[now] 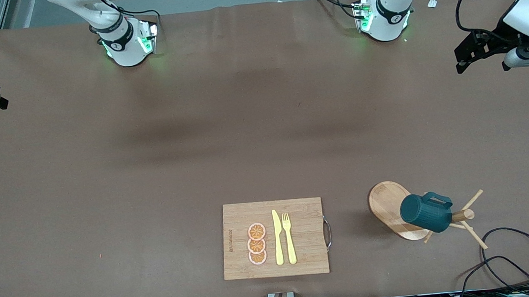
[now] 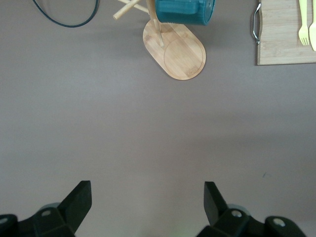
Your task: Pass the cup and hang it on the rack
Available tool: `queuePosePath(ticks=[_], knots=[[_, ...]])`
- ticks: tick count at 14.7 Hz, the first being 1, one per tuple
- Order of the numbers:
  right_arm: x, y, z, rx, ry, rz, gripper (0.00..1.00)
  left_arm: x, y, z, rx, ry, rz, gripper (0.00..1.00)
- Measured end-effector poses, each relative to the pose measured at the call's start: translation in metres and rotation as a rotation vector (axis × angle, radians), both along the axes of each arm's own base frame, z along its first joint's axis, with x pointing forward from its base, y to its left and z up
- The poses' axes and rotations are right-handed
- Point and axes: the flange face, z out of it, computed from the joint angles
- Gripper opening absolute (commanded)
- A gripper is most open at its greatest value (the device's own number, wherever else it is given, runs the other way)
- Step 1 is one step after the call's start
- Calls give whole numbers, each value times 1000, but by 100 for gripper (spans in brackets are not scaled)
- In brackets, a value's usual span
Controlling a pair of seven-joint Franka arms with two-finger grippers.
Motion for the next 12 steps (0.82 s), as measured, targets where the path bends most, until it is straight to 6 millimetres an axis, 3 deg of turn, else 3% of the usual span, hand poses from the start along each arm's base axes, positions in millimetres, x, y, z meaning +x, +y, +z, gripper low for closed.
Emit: queuePosePath(ticks=[12], knots=[[0,2,1,16,-4,2,100,-3,2,-5,6,53,7,100]])
